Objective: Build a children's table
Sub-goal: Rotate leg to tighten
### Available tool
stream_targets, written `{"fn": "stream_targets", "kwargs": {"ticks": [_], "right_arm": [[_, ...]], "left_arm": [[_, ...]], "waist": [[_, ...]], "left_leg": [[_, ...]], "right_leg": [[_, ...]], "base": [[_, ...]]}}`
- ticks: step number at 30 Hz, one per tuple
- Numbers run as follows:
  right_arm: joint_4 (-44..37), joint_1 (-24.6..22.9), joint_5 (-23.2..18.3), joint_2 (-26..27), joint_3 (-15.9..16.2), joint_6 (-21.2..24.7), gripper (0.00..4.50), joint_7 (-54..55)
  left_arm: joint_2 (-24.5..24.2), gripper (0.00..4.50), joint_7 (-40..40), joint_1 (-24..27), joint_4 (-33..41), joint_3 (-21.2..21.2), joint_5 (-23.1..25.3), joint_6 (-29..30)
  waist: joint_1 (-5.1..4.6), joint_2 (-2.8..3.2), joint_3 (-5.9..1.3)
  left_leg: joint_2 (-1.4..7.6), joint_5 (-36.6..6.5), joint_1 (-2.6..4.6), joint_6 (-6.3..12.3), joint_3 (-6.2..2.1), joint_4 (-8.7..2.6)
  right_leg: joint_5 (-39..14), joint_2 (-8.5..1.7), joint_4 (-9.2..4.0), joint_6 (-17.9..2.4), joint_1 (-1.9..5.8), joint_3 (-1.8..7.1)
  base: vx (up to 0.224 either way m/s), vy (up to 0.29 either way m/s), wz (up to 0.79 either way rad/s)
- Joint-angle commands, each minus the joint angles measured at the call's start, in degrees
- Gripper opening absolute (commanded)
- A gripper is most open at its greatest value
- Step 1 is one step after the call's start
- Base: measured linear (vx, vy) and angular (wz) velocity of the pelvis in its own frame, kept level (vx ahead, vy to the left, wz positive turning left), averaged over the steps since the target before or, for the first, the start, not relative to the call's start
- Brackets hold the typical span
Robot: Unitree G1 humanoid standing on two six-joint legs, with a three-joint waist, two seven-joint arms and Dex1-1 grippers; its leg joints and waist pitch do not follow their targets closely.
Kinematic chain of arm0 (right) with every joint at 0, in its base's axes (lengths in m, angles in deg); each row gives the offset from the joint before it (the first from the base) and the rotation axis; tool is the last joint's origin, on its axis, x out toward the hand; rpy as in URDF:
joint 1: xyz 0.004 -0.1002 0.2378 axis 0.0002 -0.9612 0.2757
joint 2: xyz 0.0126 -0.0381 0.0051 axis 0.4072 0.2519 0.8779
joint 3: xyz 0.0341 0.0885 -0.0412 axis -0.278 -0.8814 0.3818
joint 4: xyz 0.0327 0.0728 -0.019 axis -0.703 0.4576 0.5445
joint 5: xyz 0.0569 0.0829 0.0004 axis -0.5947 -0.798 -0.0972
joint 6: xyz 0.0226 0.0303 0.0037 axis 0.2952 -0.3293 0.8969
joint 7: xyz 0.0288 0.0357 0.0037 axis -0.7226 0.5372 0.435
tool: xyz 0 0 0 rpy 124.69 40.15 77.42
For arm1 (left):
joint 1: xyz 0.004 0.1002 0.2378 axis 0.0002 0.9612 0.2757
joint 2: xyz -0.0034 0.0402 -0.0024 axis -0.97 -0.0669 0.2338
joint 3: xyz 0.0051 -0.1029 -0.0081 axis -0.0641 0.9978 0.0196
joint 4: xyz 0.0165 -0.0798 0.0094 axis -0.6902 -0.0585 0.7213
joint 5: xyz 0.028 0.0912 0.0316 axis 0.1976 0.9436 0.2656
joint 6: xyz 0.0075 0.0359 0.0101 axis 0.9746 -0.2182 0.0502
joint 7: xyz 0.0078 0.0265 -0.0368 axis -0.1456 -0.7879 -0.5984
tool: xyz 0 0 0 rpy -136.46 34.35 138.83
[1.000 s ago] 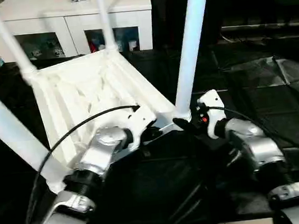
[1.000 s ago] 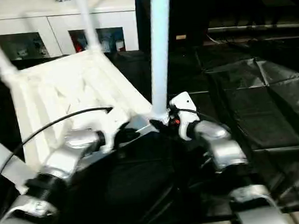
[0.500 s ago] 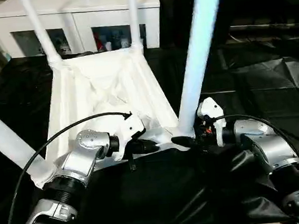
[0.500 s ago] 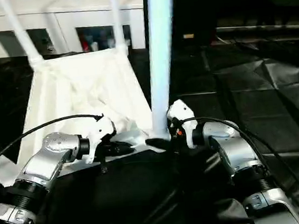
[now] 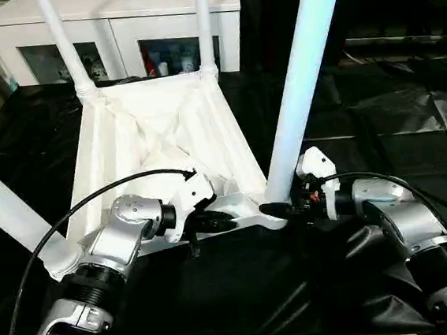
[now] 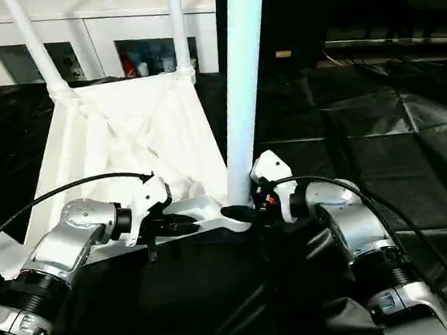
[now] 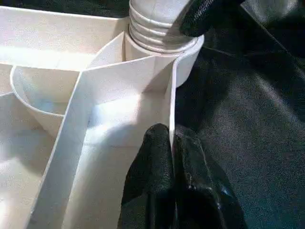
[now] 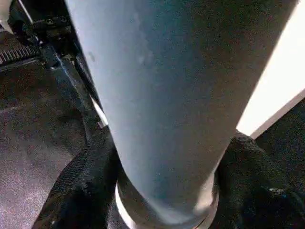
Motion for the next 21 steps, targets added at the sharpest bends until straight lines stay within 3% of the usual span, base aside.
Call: {"fn": "stream_targets", "kwargs": {"ticks": [1,9,14,15,17,21], "right_arm": [[0.4,-1.4,1.0,0.0,2.0,-0.1,2.54,-1.5],[2.7,-2.4,0.3,1.2,0.6,-0.2,2.47,0.6],[7.1,-2.1,-1.0,4.2,-3.6,0.3,2.47,8.0],[8.4,-1.9,-1.1,4.9,-4.5,0.2,2.46,10.1],[8.9,-1.8,-1.1,5.4,-5.0,0.0,2.45,11.5],[12.2,-0.8,0.0,10.5,-8.4,0.3,2.43,24.9]], "left_arm": [[1.3,0.0,-0.3,-0.2,1.6,1.6,-3.5,-1.5],[1.8,0.0,0.2,0.1,1.7,1.8,-3.6,-1.2],[3.0,0.0,2.7,-0.4,0.3,2.7,-3.6,-1.1],[3.4,0.0,3.7,-0.6,-0.3,2.9,-3.3,-1.3],[3.7,0.0,4.5,-0.9,-0.9,3.0,-3.0,-1.5],[7.7,0.0,14.5,-3.5,-5.2,3.9,-0.5,-1.0]], "waist": [[-0.22,-0.98,-3.58],[-0.28,-0.79,-3.56],[-0.56,-0.55,-3.34],[-0.81,-0.75,-3.19],[-1.04,-0.7,-3.11],[-1.76,-0.71,-3.03]], "left_leg": [[2.08,-7.4,0.11,4.07,-0.32,-3.75],[2.07,-8.0,0.09,3.92,-0.3,-3.74],[2.01,-9.8,0.2,3.12,-0.38,-3.96],[1.91,-11.5,0.24,2.24,-0.5,-4.17],[1.84,-12.7,0.48,1.94,-0.47,-4.15],[1.6,-13.8,0.66,0.86,-0.63,-4.27]], "right_leg": [[-12.0,-3.69,-4.12,-12.1,3.12,2.67],[-12.0,-3.73,-4.19,-12.4,3.1,2.68],[-14.9,-3.71,-4.55,-12.0,2.98,2.65],[-18.7,-3.77,-4.96,-10.9,3.09,2.52],[-21.6,-3.78,-5.4,-9.7,2.86,2.61],[-26.0,-3.76,-5.91,-8.1,2.65,2.49]], "base": [[0.0,0.0,0.0],[0.0,0.0,0.0],[0.0,0.0,0.0],[0.0,0.0,0.0],[0.0,0.0,0.0],[0.0,0.0,0.0]]}}
